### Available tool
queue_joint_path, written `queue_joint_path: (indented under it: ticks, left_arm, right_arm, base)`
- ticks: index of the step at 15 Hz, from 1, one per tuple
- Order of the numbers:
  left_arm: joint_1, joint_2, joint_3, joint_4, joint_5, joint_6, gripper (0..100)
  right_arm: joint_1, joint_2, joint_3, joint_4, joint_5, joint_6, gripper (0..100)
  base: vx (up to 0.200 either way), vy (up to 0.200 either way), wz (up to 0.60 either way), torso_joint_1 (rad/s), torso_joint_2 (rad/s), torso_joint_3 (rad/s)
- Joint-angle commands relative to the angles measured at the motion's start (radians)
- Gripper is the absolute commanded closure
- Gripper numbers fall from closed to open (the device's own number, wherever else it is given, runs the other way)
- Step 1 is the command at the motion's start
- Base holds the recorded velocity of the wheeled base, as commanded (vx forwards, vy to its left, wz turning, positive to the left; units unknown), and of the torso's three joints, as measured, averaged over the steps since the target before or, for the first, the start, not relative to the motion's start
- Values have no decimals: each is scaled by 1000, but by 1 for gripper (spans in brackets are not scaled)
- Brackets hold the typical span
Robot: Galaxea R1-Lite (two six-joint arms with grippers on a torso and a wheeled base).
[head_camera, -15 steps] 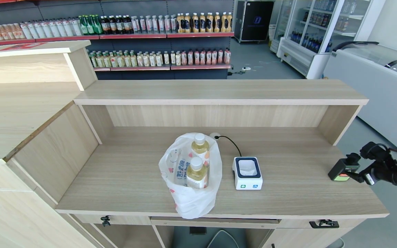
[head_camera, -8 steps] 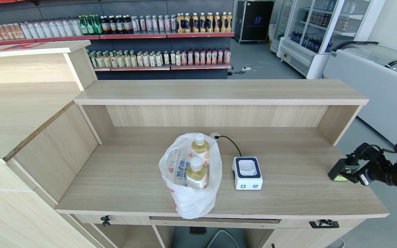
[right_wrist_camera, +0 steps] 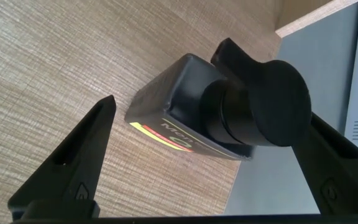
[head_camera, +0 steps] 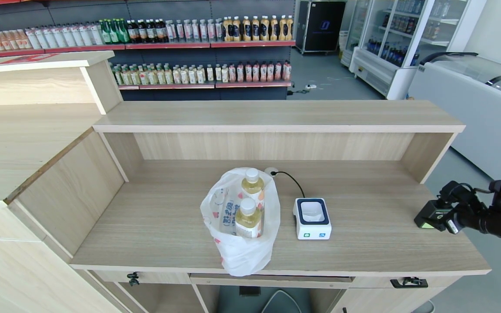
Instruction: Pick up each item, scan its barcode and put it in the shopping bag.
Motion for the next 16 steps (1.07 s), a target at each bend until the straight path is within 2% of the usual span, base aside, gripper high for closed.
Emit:
queue_joint_path:
  ticks: [1,13,14,16]
  left_arm:
    - [0,0,0,0,0,0,0]
    - [0,0,0,0,0,0,0]
    - [0,0,0,0,0,0,0]
    - [0,0,0,0,0,0,0]
  right_arm:
    - [4,8,0,0,0,-1,0]
    - [20,36,-37,0,0,5,0]
    - [21,37,-39,0,0,5,100]
    - [23,42,-28,0,0,4,100]
  base:
    - [0,0,0,0,0,0]
    - [0,0,0,0,0,0]
    - [0,0,0,0,0,0]
    - [0,0,0,0,0,0]
